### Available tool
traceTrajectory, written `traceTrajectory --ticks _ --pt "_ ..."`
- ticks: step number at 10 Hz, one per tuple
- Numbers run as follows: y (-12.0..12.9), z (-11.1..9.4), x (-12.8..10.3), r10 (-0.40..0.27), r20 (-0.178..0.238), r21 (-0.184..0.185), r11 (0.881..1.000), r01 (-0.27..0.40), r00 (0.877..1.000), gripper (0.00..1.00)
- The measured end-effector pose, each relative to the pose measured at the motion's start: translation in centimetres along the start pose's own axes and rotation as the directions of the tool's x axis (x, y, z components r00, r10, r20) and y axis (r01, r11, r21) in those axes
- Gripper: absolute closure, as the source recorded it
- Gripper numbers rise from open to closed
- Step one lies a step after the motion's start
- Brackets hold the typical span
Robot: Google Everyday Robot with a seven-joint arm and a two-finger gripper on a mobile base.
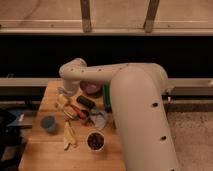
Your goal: Place fork in table surface
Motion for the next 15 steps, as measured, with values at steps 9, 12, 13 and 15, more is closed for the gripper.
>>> traceTrajectory --ticks 9,12,13,15 --pt "1.0 2.4 0.9 0.017 -0.021 -0.042 0.999 -0.018 1.000 0.20" --pt "2.8 5.6 1.1 0.025 -0.053 -0.073 0.997 -0.029 0.998 0.20" --pt "3.3 5.9 1.0 0.028 -0.058 -0.076 0.997 -0.033 0.998 0.20" --pt "4.0 6.5 0.7 0.031 -0.063 -0.073 0.997 -0.035 0.998 0.20"
